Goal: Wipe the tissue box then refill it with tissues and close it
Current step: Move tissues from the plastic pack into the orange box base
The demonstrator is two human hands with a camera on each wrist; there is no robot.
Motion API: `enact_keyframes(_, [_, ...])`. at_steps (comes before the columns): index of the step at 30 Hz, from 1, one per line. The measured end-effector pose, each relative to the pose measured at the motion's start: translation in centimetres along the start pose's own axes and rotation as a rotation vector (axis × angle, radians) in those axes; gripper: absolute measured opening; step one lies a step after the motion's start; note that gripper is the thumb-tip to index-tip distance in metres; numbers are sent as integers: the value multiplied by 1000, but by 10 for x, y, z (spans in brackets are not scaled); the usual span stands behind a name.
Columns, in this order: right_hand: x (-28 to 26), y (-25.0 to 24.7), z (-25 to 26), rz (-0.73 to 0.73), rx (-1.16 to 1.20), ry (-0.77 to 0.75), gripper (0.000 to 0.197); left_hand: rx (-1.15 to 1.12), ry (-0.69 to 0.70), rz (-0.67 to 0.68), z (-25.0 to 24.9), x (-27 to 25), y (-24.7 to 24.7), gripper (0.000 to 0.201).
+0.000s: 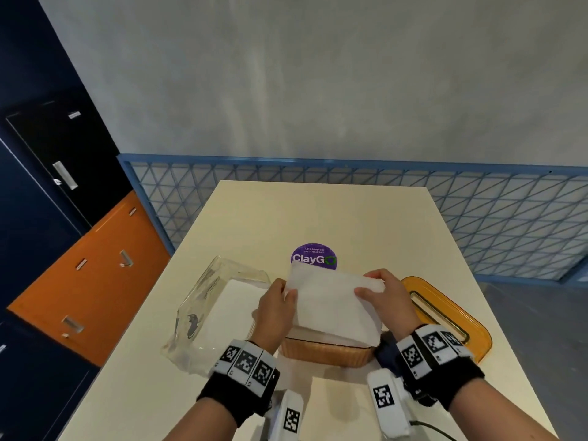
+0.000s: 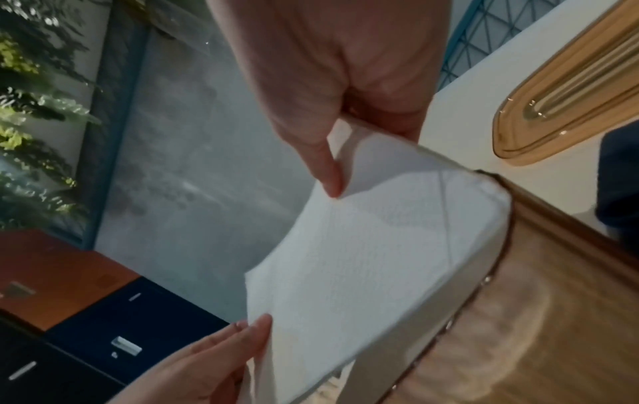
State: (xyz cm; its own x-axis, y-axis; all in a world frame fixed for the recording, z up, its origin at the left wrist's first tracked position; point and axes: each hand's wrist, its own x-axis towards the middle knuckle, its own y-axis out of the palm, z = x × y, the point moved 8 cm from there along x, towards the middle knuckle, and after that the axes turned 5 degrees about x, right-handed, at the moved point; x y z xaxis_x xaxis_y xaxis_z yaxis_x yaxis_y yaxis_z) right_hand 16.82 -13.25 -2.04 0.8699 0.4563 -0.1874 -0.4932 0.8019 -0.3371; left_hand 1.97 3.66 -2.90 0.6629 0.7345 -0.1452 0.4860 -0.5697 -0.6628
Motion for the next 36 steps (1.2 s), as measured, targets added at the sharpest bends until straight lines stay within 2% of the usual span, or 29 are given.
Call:
enact_keyframes(2, [5, 3, -3, 2, -67, 20, 28, 103, -96, 1, 6, 0, 0, 10])
enact_keyframes(4, [5, 7, -3, 12, -162, 12, 37, 189, -132, 4, 9, -1, 0, 20])
enact_keyframes(9, [5, 15, 2, 61, -393, -88, 41, 323, -69, 22, 3, -1, 2, 36])
enact_keyframes(14, [-7, 15, 24, 33, -700, -349, 38, 390, -11, 62, 2, -1, 4, 52])
enact_keyframes(16, [-15, 22, 31, 63, -767, -462, 37, 521, 53, 57, -3, -1, 6, 60])
enact_keyframes(18, [-22, 37, 33, 180, -829, -556, 38, 730, 209, -3, -17, -2, 5, 60])
enact_keyframes(19, [-24, 46, 30, 263, -871, -569, 41, 803, 312, 12, -24, -3, 10, 59])
enact_keyframes(21, [-25, 57, 15, 422, -987, -495, 50, 905, 473, 200, -28, -6, 27, 58])
enact_keyframes(22, [-24, 58, 4, 483, -1062, -420, 54, 944, 494, 320, -24, -8, 34, 58])
enact_keyframes(23, [-22, 57, -5, 527, -1132, -345, 57, 973, 480, 418, -17, -8, 38, 58])
enact_keyframes(25, [-19, 53, -17, 568, -1203, -235, 60, 1012, 420, 523, -4, -4, 39, 61])
enact_keyframes(30, [-14, 57, -29, 569, -1263, -149, 64, 1143, 386, 631, 5, 2, 44, 72])
enact_keyframes(36, [-17, 57, -27, 534, -1260, -162, 63, 1169, 415, 594, 1, 3, 46, 71])
